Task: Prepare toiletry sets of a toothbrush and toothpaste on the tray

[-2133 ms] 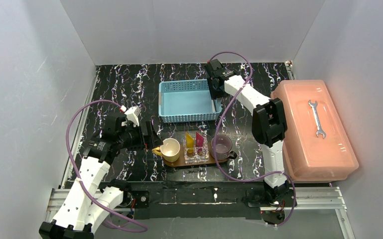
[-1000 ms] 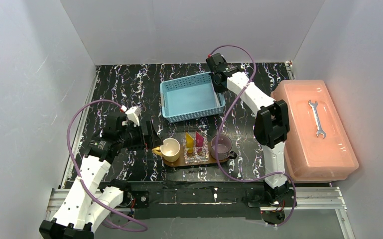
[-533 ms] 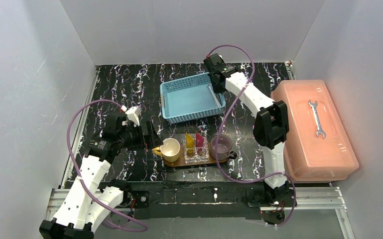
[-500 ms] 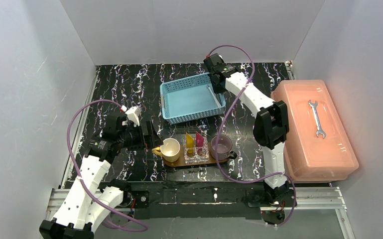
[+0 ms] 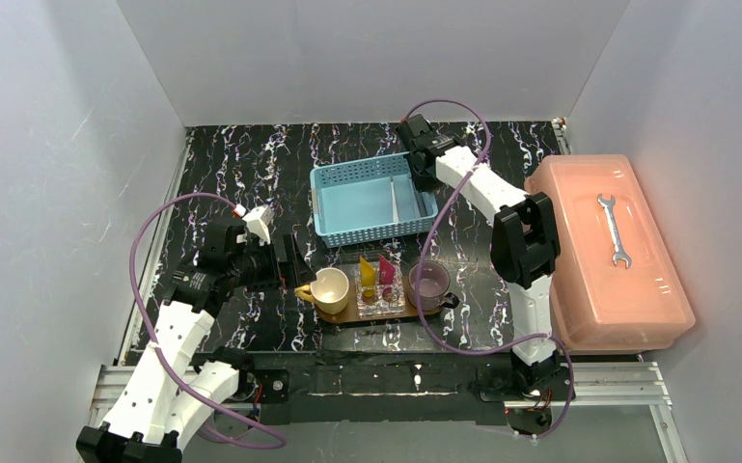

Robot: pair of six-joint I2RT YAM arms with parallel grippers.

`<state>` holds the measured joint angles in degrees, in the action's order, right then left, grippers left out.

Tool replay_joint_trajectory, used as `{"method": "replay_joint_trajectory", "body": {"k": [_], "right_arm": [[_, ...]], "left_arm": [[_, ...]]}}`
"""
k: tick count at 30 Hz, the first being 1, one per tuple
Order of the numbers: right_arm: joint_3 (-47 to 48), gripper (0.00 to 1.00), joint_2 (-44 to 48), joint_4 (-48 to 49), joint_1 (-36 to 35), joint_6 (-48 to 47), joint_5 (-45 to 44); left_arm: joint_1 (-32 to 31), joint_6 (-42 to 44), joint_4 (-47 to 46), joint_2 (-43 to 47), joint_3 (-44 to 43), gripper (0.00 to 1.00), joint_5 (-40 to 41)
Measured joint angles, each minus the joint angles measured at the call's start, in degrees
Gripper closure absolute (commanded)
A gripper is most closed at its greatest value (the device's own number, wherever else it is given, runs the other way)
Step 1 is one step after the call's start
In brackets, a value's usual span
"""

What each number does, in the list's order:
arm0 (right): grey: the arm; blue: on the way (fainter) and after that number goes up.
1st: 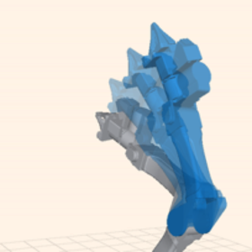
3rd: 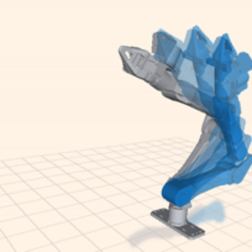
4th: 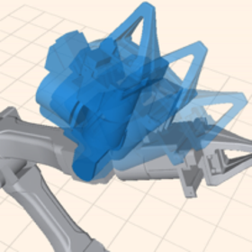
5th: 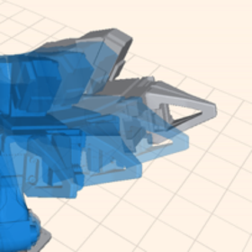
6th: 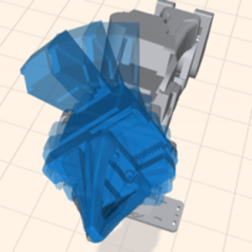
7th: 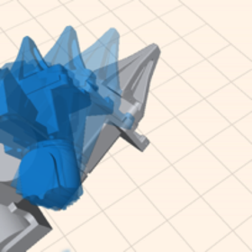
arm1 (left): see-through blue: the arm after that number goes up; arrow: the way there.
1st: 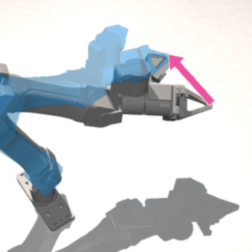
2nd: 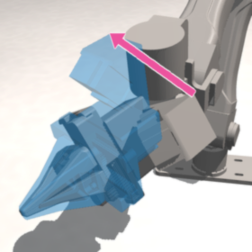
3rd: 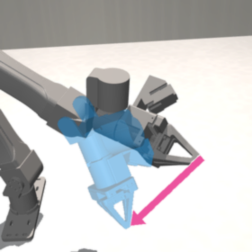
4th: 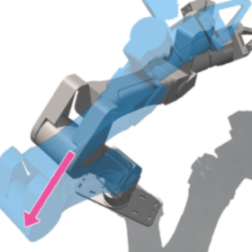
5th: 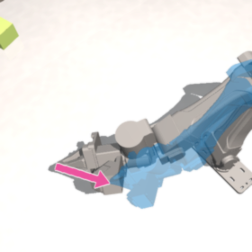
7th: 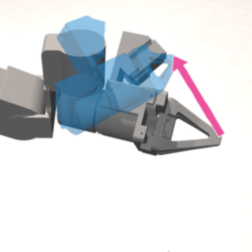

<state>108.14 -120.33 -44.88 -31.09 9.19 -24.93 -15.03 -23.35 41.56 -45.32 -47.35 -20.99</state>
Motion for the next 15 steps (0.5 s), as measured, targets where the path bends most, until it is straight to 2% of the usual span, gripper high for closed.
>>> {"method": "replay_joint_trajectory", "body": {"k": [4,7,15], "right_arm": [[-0.7,0.97,-0.3,0.2,0.3,0.3,0.9],[-0.7,0.77,-0.8,0.5,0.5,0.4,1.4],[-1.0,0.56,-2.0,1.4,0.7,1.0,1.7]], "left_arm": [[0.0,0.0,0.0,0.0,0.0,0.02,0.0],[0.0,0.0,0.0,0.0,0.0,0.02,0.0],[0.0,0.0,0.0,0.0,0.0,0.02,0.0]]}}
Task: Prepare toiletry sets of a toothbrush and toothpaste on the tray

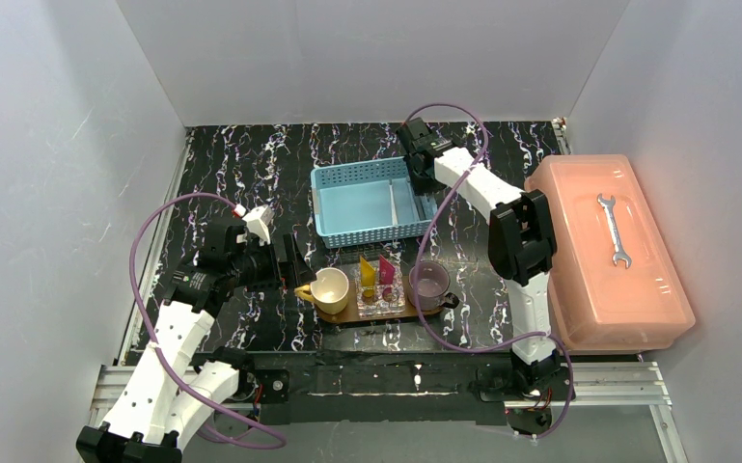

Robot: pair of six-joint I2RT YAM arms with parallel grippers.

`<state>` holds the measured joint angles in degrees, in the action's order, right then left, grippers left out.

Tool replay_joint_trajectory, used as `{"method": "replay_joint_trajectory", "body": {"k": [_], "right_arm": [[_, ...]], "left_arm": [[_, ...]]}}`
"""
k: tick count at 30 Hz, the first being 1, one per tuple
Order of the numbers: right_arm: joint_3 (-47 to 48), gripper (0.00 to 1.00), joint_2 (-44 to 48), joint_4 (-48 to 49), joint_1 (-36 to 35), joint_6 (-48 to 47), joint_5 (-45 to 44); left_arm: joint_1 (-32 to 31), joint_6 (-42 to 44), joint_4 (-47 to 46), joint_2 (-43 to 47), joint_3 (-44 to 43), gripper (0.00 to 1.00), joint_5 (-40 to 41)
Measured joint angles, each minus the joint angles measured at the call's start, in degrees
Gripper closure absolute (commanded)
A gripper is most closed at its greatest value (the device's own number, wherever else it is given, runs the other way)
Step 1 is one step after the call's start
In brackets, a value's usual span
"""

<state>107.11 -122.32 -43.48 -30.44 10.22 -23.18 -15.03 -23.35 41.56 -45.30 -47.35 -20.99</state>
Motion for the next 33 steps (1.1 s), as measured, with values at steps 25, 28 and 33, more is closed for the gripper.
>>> {"method": "replay_joint_trajectory", "body": {"k": [25,28,33], "right_arm": [[9.0,0.45,-1.6,0.1,-2.4,0.1,6.5],[10.2,0.45,-3.4,0.5,-3.2,0.2,7.8],[10.8,0.44,-7.0,1.0,-4.2,0.3,9.5]], "left_arm": [[0.0,0.0,0.0,-1.3,0.0,0.02,0.0],[0.0,0.0,0.0,-1.5,0.0,0.02,0.0],[0.0,0.0,0.0,-1.9,0.0,0.02,0.0]]}}
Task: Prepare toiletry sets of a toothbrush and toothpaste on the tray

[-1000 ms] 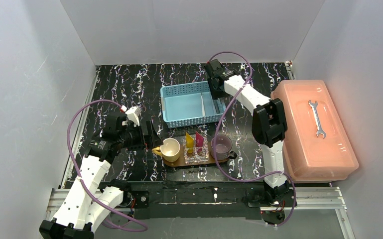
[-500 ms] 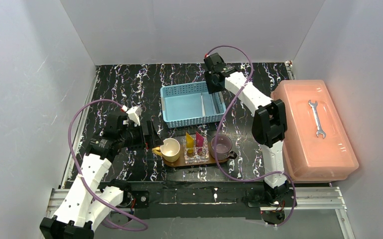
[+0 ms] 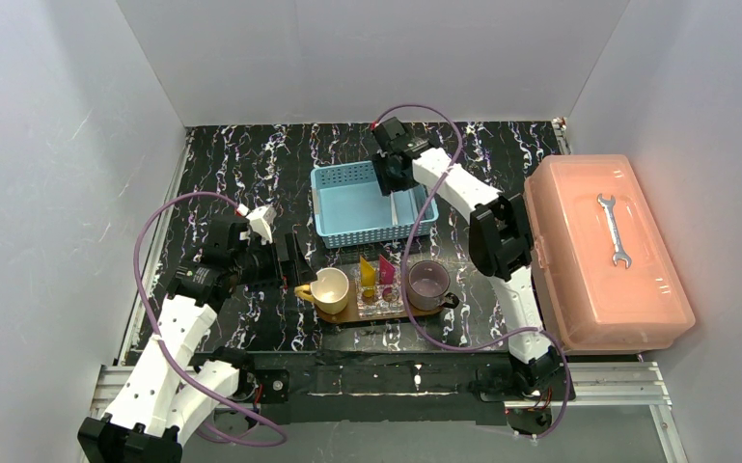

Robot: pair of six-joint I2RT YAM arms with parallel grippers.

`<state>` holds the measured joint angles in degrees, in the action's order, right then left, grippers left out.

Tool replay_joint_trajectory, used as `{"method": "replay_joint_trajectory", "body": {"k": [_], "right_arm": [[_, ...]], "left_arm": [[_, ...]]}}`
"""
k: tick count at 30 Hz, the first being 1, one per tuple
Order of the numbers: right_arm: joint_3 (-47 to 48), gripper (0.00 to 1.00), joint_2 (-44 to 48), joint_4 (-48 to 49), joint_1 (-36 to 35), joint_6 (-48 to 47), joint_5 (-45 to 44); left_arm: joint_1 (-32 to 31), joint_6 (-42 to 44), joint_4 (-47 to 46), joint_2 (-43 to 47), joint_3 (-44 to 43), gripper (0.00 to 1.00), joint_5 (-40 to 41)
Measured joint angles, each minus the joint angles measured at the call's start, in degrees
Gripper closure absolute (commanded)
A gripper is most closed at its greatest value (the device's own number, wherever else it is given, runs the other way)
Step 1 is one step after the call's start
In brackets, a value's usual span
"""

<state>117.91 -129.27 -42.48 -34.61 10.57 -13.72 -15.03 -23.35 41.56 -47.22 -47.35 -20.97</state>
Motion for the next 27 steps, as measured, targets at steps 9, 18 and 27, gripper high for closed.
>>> {"method": "replay_joint_trajectory", "body": {"k": [9,18,27], "right_arm": [[0.5,0.44,-3.8,0.5,-0.1,0.0,1.3],[1.7,0.45,-6.8,1.0,-0.1,0.1,1.9],[1.7,0.52,-8.1,1.0,-0.2,0.0,1.9]], "left_arm": [[0.0,0.0,0.0,-0.3,0.0,0.02,0.0],[0.0,0.0,0.0,-0.3,0.0,0.02,0.0],[0.0,0.0,0.0,-0.4,0.0,0.02,0.0]]}}
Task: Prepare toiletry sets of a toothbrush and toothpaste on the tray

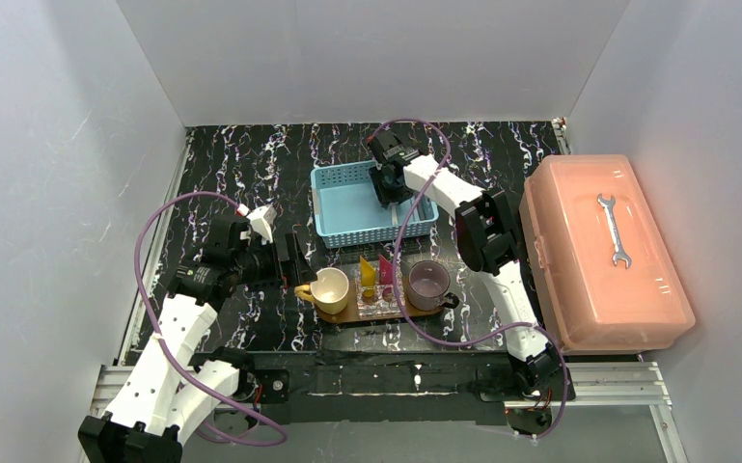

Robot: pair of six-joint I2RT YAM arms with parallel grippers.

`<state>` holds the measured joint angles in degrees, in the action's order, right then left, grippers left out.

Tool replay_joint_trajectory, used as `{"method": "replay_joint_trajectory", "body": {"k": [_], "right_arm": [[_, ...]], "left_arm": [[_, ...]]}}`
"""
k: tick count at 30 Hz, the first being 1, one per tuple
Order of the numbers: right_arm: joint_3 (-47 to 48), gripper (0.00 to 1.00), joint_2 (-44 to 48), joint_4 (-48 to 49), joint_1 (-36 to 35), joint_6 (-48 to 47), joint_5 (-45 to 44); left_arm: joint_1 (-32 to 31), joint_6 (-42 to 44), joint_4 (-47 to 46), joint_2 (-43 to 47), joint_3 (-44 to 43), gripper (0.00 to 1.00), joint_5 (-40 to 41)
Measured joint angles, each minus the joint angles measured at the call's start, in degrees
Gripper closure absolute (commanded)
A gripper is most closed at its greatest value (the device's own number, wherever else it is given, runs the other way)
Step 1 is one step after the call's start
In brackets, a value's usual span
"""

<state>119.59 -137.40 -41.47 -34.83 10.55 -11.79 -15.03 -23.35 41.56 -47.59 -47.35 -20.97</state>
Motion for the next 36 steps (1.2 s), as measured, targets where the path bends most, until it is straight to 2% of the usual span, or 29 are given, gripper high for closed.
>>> {"method": "replay_joint_trajectory", "body": {"k": [6,17,36], "right_arm": [[0.0,0.63,-0.3,0.4,-0.1,-0.2,0.2],[0.0,0.99,-0.5,1.2,-0.7,-0.9,-0.3],[-1.4,0.99,1.2,1.4,-0.9,-1.1,0.1]], "left_arm": [[0.0,0.0,0.0,0.0,0.0,0.02,0.0],[0.0,0.0,0.0,-0.3,0.0,0.02,0.0],[0.0,0.0,0.0,-0.2,0.0,0.02,0.0]]}}
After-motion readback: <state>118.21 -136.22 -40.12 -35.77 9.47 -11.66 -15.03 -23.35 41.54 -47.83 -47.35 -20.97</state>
